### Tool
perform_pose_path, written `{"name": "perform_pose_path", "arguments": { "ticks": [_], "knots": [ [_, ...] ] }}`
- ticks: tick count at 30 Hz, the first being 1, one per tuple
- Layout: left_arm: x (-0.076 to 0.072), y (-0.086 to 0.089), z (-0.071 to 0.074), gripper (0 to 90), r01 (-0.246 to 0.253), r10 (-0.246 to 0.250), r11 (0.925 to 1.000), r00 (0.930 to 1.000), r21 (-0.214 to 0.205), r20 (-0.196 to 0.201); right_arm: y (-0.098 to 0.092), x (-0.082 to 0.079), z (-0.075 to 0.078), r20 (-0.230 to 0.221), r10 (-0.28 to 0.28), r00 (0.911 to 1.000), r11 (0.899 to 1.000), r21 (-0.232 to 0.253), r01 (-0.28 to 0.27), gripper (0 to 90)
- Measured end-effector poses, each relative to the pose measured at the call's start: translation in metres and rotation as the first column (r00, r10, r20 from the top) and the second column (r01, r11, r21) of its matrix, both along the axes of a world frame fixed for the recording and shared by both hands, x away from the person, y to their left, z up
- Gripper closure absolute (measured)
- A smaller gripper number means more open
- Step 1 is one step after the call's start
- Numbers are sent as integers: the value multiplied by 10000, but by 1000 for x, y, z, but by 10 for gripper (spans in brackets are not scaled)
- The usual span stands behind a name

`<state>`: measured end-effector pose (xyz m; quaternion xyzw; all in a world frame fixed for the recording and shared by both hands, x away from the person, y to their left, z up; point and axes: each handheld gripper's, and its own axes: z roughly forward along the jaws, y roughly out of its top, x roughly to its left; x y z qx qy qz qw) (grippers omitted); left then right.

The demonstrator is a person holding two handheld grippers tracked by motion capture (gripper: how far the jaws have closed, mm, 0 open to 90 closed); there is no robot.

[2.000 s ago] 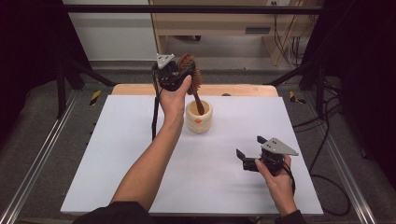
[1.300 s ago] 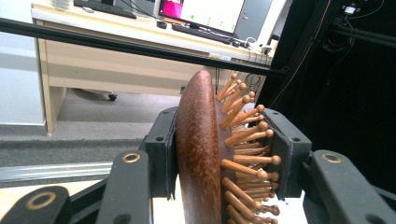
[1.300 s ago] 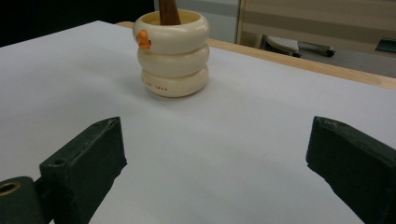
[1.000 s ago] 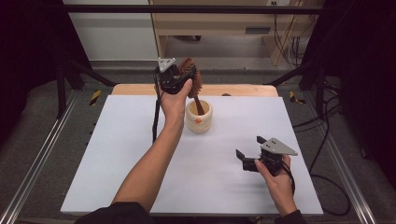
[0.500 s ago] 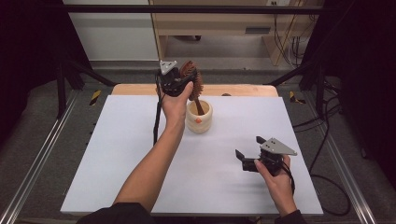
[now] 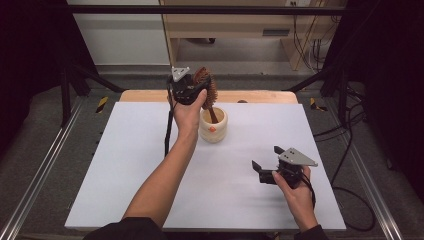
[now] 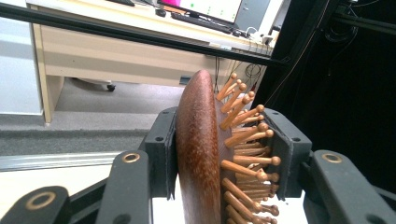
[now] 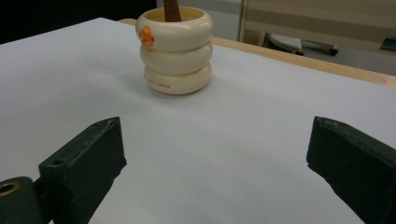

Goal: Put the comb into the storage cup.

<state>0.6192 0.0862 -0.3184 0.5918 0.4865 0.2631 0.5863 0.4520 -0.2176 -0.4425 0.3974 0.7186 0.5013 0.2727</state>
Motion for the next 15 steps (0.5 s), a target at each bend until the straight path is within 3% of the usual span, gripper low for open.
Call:
{"name": "perform_pose_path", "arguments": {
  "ticks": [15],
  "knots": [
    [0, -2, -9, 513, 49, -49, 10000, 9998, -1, -193, 1, 0, 0, -39, 45, 10000, 10000, -25, -45, 47]
  ]
}}
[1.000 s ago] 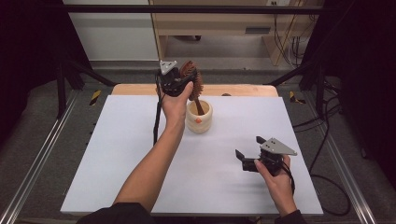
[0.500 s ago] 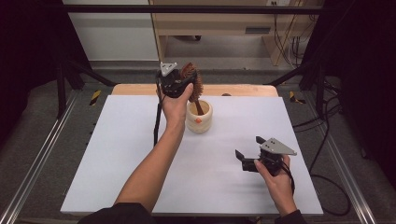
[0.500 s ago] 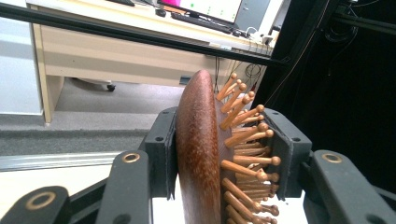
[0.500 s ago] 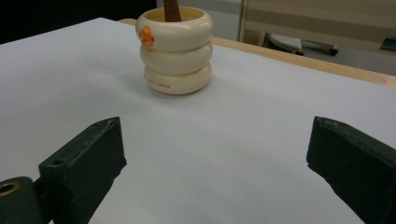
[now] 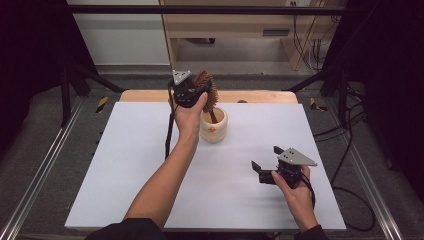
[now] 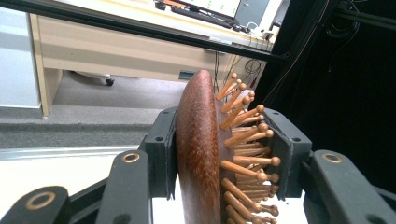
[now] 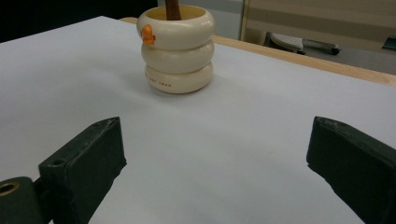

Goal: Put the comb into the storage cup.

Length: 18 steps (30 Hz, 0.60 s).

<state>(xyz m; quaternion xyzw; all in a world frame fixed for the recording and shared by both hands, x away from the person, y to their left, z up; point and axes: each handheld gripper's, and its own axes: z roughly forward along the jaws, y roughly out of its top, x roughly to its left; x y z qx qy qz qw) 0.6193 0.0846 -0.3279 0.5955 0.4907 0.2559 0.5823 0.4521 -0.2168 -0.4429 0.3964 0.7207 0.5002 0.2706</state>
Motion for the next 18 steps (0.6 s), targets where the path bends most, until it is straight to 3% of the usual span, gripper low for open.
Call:
{"name": "perform_pose_path", "arguments": {
  "ticks": [18],
  "knots": [
    [0, 1, -6, 511, -14, 13, 10000, 9999, -46, -113, 0, 0, 0, -30, 28, 10000, 10000, -31, -28, 47]
  ]
}}
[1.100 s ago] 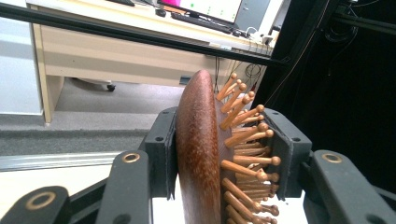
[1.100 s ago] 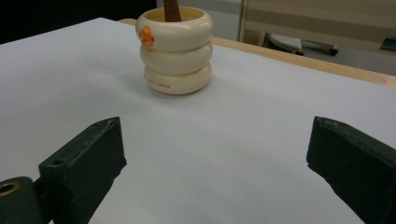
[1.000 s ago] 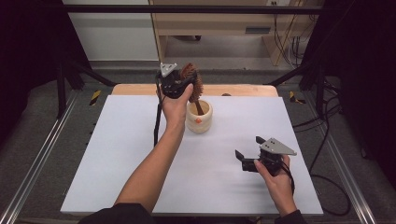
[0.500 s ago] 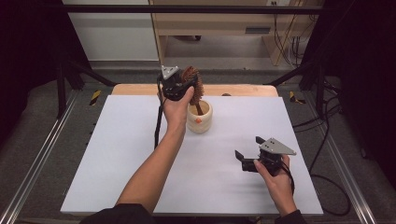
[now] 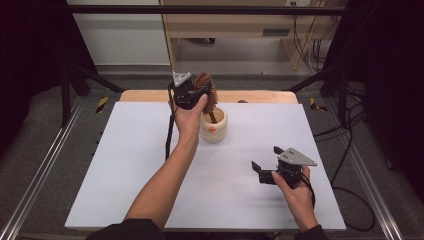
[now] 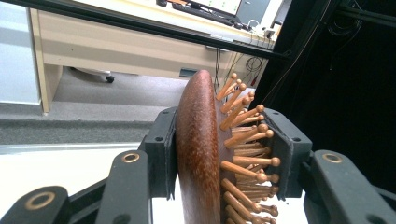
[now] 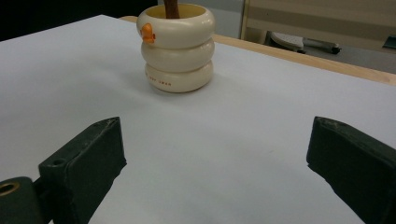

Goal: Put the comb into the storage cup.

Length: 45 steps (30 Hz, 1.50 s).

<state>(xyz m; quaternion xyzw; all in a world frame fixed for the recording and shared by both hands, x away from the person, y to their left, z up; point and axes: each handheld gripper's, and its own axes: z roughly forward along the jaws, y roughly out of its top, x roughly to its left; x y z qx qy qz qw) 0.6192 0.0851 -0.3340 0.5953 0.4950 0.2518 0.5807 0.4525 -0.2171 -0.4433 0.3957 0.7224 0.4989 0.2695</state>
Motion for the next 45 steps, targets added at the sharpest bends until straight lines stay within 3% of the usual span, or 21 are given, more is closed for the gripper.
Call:
{"name": "perform_pose_path", "arguments": {
  "ticks": [45],
  "knots": [
    [0, -2, -9, 510, 133, -136, 9998, 9997, -119, -216, 0, 1, -1, -68, -2, 10000, 10000, -20, 2, 46]
  ]
}}
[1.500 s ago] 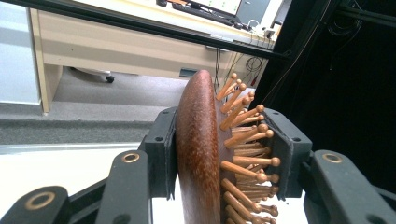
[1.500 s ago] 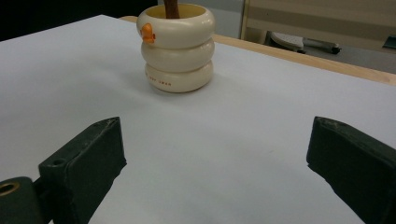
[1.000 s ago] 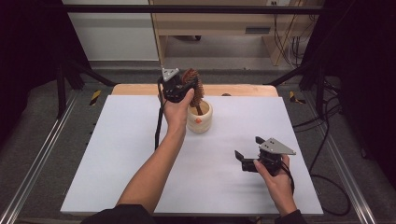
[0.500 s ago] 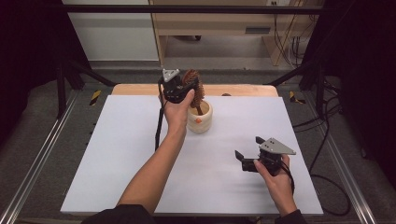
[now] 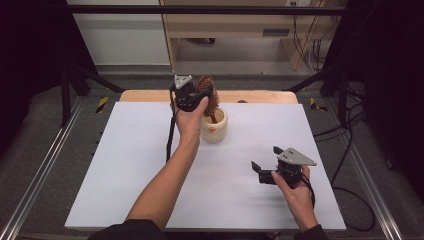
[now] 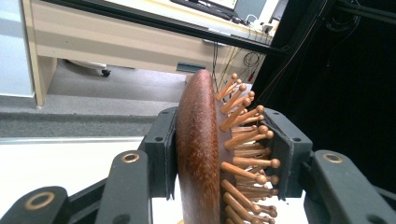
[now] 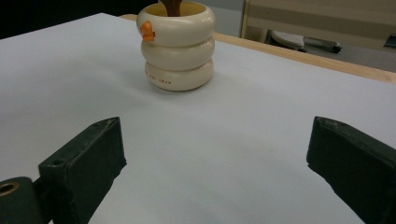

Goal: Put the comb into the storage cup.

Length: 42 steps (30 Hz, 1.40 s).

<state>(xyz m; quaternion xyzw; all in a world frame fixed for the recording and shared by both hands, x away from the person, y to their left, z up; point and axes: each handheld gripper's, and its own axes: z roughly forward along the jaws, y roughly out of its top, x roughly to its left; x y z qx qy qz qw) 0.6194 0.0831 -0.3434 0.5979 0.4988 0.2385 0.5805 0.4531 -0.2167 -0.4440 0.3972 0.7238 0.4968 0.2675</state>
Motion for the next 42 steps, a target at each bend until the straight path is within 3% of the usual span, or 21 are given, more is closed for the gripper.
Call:
{"name": "perform_pose_path", "arguments": {
  "ticks": [42],
  "knots": [
    [0, 1, -8, 506, 52, -55, 9995, 9999, -312, -111, 2, 0, -1, -59, 133, 9999, 9999, -80, -134, 46]
  ]
}}
